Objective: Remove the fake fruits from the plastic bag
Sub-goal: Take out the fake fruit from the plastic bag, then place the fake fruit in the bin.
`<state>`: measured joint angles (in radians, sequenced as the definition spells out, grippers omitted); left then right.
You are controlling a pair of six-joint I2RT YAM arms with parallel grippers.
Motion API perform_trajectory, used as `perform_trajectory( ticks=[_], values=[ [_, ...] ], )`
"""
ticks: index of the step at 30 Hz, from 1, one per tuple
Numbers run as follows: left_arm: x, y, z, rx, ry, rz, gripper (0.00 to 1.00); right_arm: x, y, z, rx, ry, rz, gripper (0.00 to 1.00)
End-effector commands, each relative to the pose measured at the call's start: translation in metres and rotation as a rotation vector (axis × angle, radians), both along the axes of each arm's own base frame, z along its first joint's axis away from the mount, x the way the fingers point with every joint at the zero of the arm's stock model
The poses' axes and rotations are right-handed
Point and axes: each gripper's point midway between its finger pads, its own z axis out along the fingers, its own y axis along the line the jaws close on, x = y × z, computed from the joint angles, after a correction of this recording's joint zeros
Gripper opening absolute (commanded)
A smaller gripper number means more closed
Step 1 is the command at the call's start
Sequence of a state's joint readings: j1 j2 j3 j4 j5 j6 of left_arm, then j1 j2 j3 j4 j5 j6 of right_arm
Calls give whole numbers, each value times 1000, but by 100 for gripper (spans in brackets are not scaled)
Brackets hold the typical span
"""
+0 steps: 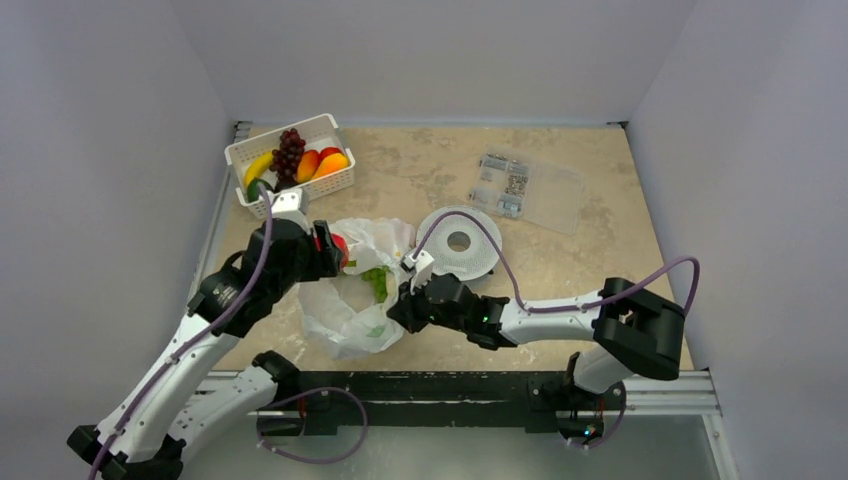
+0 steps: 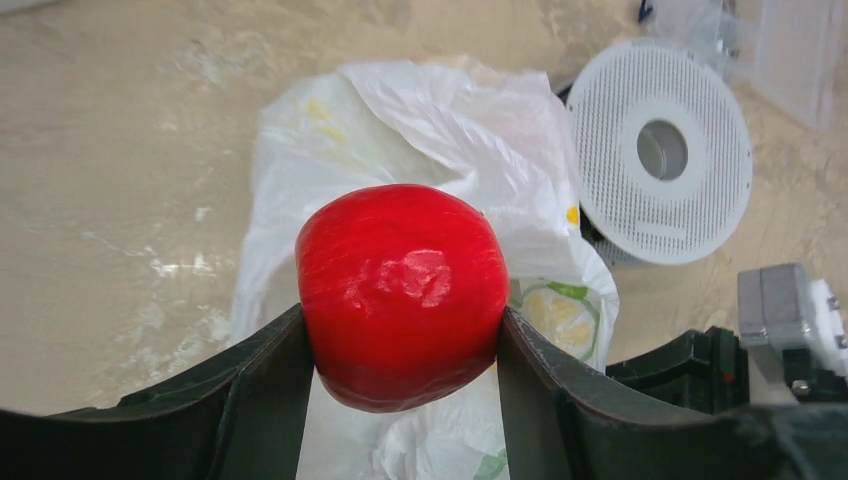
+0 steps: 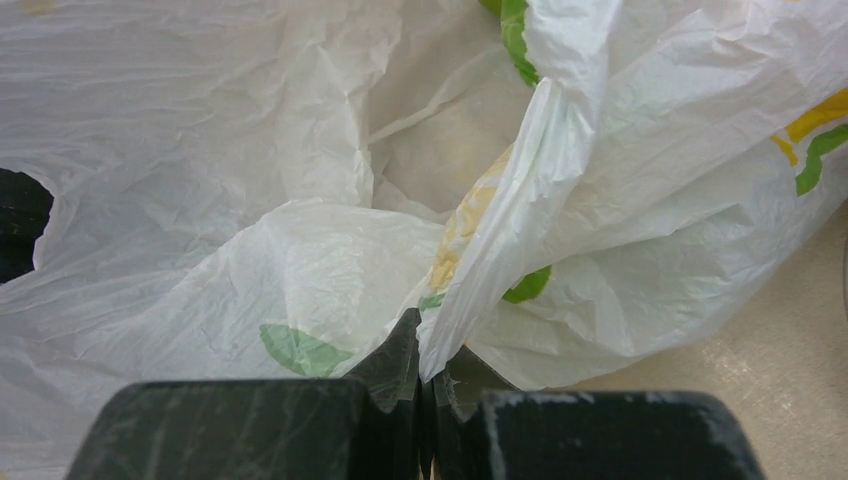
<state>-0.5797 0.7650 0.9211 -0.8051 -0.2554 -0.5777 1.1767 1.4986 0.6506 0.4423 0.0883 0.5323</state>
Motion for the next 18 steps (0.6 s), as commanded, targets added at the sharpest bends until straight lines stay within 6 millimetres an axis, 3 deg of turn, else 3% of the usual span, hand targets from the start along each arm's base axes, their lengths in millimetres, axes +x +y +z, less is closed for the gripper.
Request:
perform_trajectory(
  ticks=[1,4,10,15,18],
  values=[
    [18,47,42,111,-96,186,0,10,0,12,43,-25,-34,0],
    [37,81,56,145,-104,356,0,12,1,12,37,-30,-32,0],
    [97,92,70,-29,-160,457,0,13,0,12,40,-24,-36,0],
    [154,130,57,-64,-134,615,0,16,-2,14,44,-27,-43,0],
    [198,138,50,-1,-140,571,0,15,-2,16,48,-24,-39,0]
  ],
)
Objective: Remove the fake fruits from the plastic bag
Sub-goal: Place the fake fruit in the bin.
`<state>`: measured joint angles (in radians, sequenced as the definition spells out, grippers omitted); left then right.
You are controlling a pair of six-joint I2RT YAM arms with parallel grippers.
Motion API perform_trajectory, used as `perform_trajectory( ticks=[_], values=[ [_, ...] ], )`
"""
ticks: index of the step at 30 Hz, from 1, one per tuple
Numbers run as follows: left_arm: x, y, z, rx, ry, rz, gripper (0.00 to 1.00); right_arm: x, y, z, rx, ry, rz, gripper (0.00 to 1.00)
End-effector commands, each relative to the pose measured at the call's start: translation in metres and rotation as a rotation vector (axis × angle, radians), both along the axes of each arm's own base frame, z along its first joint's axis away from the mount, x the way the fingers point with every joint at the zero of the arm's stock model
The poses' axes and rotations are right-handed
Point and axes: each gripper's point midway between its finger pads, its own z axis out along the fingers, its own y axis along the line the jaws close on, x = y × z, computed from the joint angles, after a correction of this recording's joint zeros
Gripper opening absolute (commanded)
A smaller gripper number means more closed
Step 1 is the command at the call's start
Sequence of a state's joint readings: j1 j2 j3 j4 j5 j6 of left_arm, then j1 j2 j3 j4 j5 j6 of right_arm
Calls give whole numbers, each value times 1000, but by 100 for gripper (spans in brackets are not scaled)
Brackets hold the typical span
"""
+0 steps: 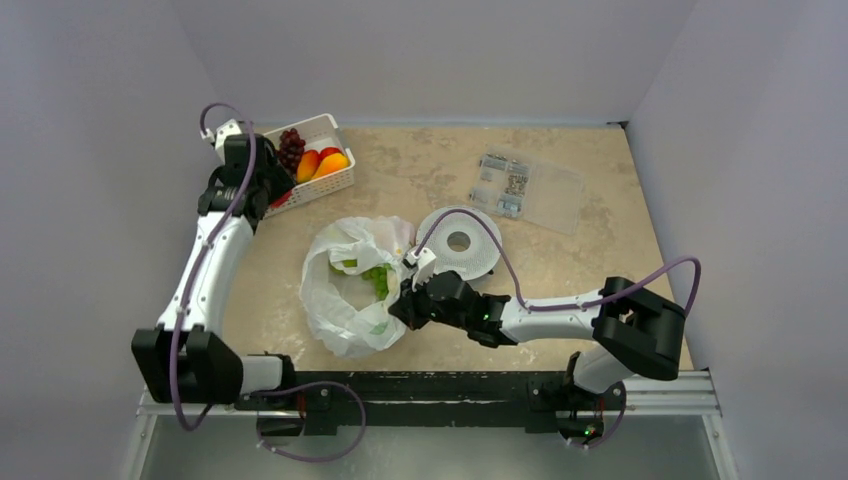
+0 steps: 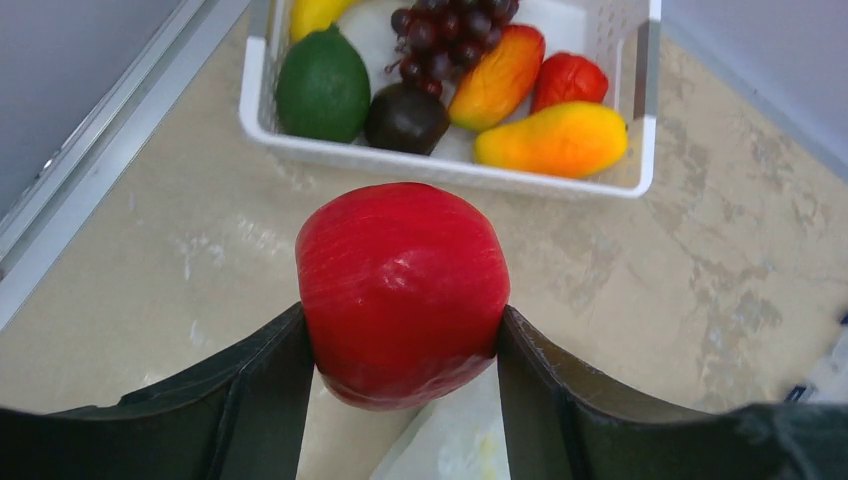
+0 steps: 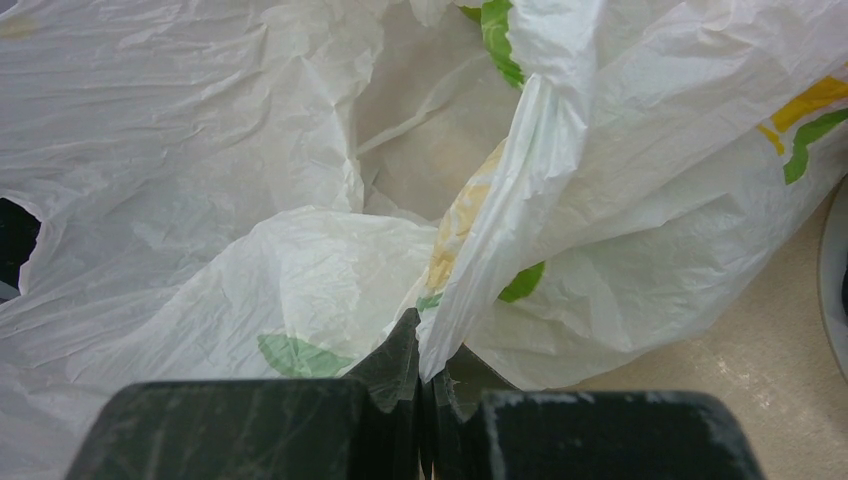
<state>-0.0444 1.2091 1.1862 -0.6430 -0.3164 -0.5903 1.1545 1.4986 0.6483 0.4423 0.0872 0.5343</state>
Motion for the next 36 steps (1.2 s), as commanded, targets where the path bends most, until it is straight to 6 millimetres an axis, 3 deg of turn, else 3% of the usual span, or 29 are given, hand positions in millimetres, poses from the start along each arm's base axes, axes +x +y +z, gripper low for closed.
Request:
perform_trajectory(
  ticks=[1,4,7,11,14,17,18,22,24,25,31,36],
  values=[
    [79,7,32,16,-160,-44,0,6,2,17,49,-27,-16,0],
    [120,31,13,33,-133,-21,0,7,0,16,43,-29,-18,0],
    [149,51,-22,14,-5,-14,0,8,-1,20,49,-32,-23,0],
    [174,56,-54,-21,100,-98,1,8,-5,23,53,-37,-34,0],
    [175,60,-72,-33,144,-106,16,9,-8,22,49,-38,-45,0],
    [171,58,-80,-60,159,-101,40,9,-6,23,52,-36,-41,0],
    [169,58,-81,-64,157,-95,48,9,-5,23,50,-35,-37,0],
    [163,58,-70,-67,159,-86,62,8,-2,23,52,-33,-26,0],
    [161,58,-59,-66,147,-80,94,8,-2,23,54,-30,-25,0],
    [160,58,-53,-68,142,-74,99,8,-1,23,55,-30,-23,0],
    [138,52,-18,-109,168,-50,100,7,-2,28,67,-34,-21,0],
    [92,14,8,-235,70,-143,100,6,-3,27,70,-28,-22,0]
  ],
)
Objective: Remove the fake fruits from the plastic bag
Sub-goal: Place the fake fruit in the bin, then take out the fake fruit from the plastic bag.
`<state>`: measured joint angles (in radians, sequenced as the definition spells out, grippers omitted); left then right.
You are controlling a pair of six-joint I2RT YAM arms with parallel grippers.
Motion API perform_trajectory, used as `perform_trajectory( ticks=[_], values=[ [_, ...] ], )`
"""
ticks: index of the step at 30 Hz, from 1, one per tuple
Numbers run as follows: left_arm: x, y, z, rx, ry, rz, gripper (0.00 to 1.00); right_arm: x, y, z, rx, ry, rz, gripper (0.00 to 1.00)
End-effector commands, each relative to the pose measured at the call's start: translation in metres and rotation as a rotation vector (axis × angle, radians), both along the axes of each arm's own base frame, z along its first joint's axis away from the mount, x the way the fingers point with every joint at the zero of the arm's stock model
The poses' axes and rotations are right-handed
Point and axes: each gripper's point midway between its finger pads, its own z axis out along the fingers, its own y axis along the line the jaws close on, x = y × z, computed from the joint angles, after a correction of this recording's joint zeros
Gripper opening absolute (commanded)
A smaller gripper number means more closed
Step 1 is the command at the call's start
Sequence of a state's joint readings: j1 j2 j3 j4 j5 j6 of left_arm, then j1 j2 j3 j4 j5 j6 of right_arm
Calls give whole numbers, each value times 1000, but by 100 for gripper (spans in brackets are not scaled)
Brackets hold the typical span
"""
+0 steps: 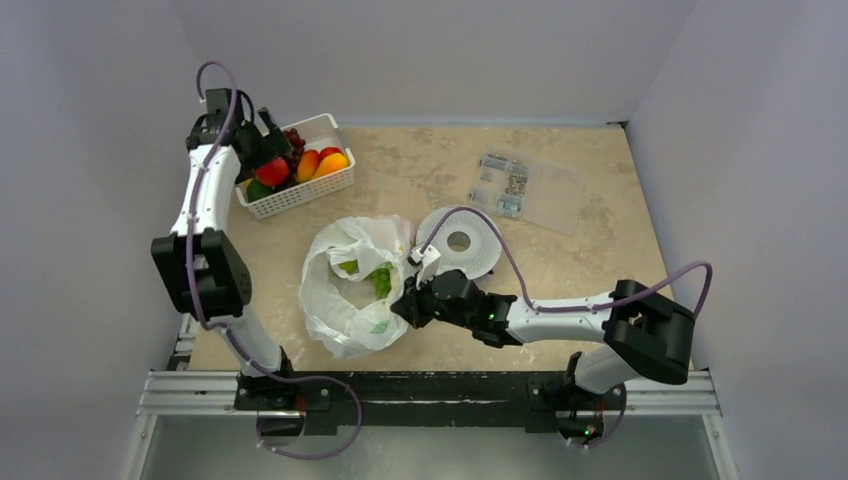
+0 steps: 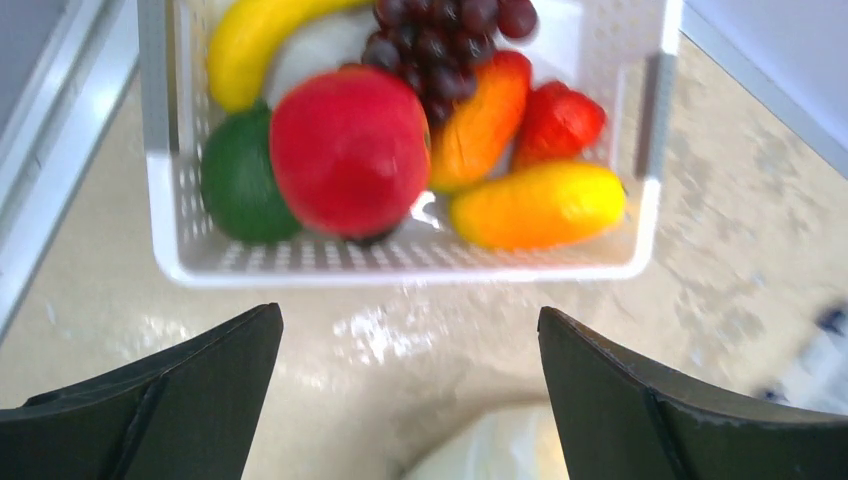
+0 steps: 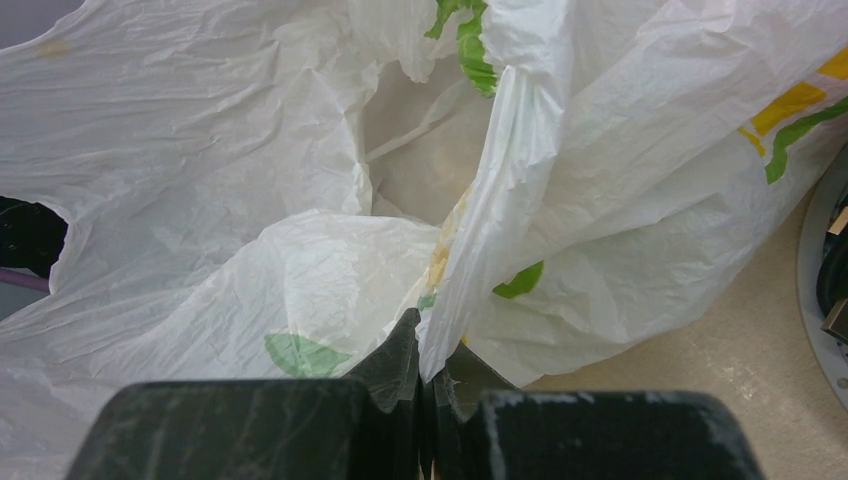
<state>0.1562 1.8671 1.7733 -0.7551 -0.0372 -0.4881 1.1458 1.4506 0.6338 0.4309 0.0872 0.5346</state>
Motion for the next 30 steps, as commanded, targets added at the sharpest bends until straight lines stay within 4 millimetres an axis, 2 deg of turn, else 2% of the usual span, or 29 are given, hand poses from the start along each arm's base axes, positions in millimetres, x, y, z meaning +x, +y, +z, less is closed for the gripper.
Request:
perform_trajectory(
  ticks=[1,2,6,8,12,16,19,21,27,30],
  values=[
    [-58,-43,40,-159,-106,-78,100,5,4,16,50,-18,-12,0],
    [-75,-57,45,-194,-132,-118,100,4,5,16,49,-18,-10,0],
    [-140,-98,24,-240,-102,-263,96,4,7,17,50,-18,-1,0],
    [-171,-115,21,-243,-108,-338,93,4,5,15,42,-17,0,0],
    [-229,-147,28,-248,-162,-486,89,4,0,10,27,-16,-11,0],
    [-270,-163,38,-274,-213,-585,77,12,-10,6,-29,-38,-66,0],
    [-292,-186,52,-362,-307,-698,67,13,-14,8,-42,-35,-81,0],
    [-303,-202,54,-430,-342,-765,60,10,-13,11,-34,-29,-63,0],
    [-311,-221,3,-384,-198,-786,44,0,-8,12,-24,-14,-30,0],
    [-299,-225,-16,-294,-138,-726,39,0,-6,10,-28,-10,-29,0]
  ],
)
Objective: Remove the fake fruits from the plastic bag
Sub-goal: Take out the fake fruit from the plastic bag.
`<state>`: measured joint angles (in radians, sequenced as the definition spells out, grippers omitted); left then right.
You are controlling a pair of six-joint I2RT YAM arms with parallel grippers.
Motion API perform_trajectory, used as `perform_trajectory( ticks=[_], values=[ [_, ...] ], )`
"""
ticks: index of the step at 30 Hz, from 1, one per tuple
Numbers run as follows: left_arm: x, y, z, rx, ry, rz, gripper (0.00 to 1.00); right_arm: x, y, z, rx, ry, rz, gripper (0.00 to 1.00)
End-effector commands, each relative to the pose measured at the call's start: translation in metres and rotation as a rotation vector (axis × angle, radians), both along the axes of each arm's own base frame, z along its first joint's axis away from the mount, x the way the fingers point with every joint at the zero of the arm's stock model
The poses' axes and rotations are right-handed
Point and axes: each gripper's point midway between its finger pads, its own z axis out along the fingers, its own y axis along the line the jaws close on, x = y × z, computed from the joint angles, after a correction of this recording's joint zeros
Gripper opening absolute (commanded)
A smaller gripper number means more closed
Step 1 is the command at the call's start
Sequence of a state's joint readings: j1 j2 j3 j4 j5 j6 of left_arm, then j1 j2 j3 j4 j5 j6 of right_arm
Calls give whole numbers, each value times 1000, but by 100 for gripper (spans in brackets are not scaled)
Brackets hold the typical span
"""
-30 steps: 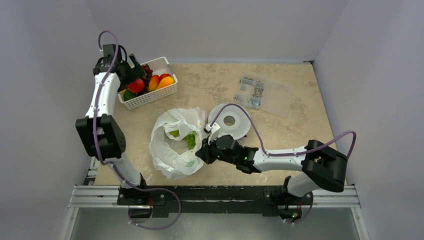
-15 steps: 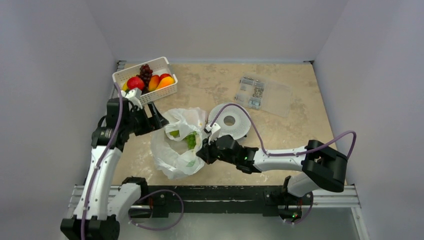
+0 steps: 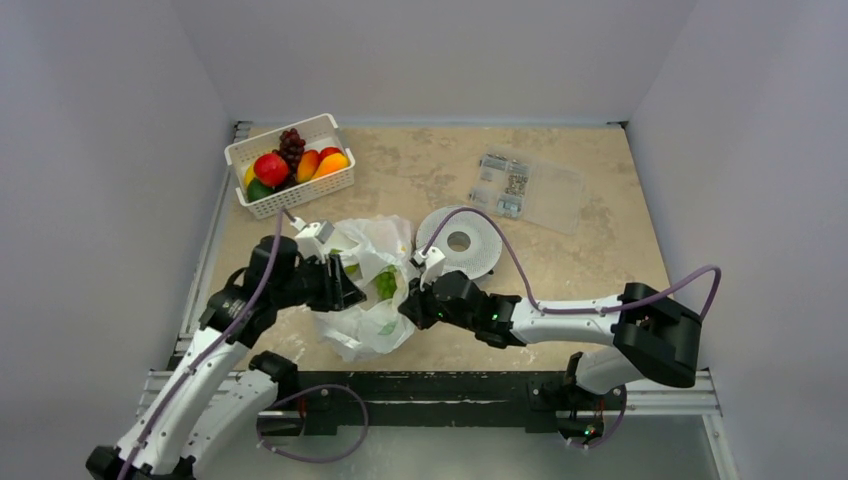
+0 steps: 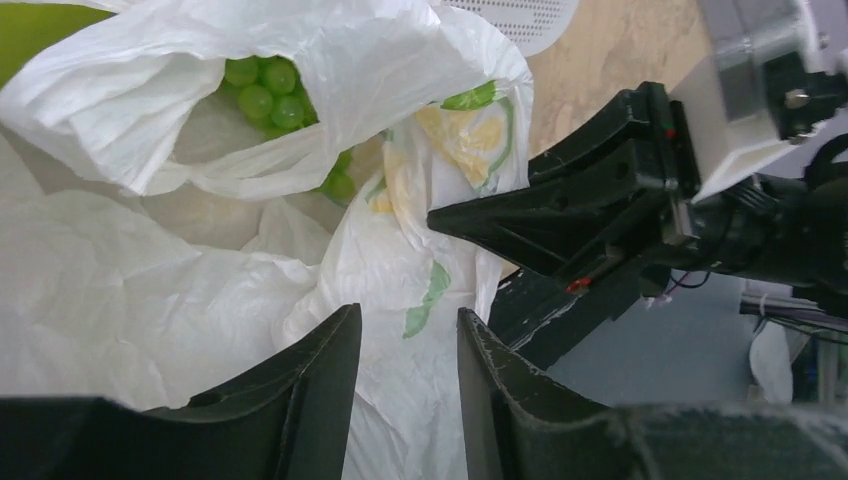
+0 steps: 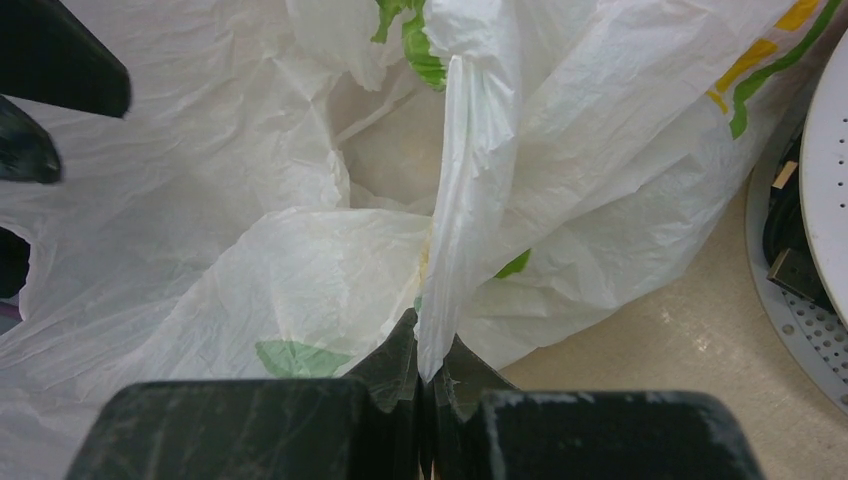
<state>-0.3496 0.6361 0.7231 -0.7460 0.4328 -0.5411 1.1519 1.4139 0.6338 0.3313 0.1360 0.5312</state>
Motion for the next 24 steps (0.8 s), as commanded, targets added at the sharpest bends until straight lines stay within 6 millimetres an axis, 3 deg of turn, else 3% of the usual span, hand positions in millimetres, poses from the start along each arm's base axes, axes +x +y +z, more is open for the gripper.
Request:
perform_trajectory(
  ticks=[1,9,12,24],
  values=[
    [27,-8,-15,102,-5,101,37,0,9,16,37,-16,9,0],
    [59,-42,-55,232,86,103,31,2,9,20,39,-32,7,0],
    [73,-41,-69,288,99,153,31,3,9,22,47,-38,1,0],
    [118,-44,-114,416,97,253,67,3,10,23,60,-47,3,0]
  ],
)
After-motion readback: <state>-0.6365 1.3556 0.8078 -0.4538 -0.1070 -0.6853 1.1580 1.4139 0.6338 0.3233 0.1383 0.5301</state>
